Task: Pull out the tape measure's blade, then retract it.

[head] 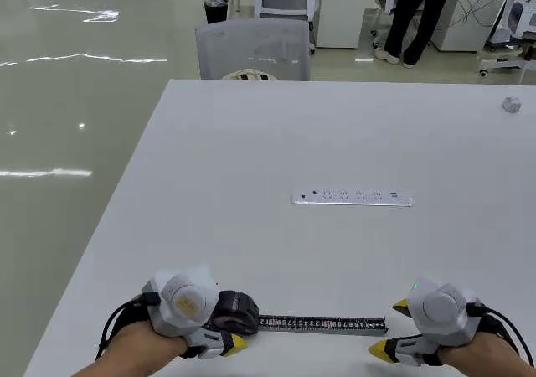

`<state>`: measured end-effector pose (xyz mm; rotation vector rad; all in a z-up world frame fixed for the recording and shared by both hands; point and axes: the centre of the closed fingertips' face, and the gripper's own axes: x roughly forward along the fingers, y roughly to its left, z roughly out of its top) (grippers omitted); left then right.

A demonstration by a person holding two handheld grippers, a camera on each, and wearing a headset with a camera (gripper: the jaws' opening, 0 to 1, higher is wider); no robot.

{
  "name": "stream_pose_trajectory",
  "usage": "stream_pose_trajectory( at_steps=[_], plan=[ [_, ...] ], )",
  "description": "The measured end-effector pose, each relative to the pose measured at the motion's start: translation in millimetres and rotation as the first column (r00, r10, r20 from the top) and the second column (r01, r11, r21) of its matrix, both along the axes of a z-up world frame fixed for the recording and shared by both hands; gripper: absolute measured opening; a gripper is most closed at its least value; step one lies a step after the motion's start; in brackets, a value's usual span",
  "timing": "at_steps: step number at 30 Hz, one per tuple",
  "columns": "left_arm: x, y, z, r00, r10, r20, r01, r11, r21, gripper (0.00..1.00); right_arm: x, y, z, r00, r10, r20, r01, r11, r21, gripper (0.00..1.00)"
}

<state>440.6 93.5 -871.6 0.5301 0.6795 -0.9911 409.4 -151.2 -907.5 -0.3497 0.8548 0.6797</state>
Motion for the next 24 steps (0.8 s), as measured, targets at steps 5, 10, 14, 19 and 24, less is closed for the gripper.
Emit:
stream_pose_trajectory(
  at_steps=[5, 10, 14, 19, 24],
  plan=[
    [0.6, 1.5, 7.1, 0.995, 0.095, -0.003, -0.096, 0.995, -0.038, 0.68, -4.3, 0.7, 9.2, 0.997, -0.071, 0.02, 0.071, 0.997, 0.029, 0.6],
    [-3.7, 2.4, 10.6, 0.989, 0.146, -0.01, -0.146, 0.988, -0.056, 0.7, -7.8, -0.4, 13.3, 0.993, -0.112, 0.036, 0.111, 0.993, 0.034, 0.63],
    [-7.0, 5.0, 11.4, 0.979, 0.204, -0.016, -0.205, 0.977, -0.061, 0.73, -11.0, 0.4, 18.4, 0.989, -0.143, 0.046, 0.141, 0.989, 0.041, 0.66],
    [-13.4, 7.8, 14.2, 0.962, 0.271, -0.04, -0.273, 0.959, -0.072, 0.76, -16.3, 4.8, 25.0, 0.984, -0.171, 0.057, 0.168, 0.984, 0.056, 0.68],
    [-18.3, 8.7, 19.1, 0.944, 0.324, -0.057, -0.328, 0.941, -0.089, 0.77, -22.3, 10.4, 29.3, 0.978, -0.199, 0.055, 0.195, 0.978, 0.076, 0.7]
  ],
)
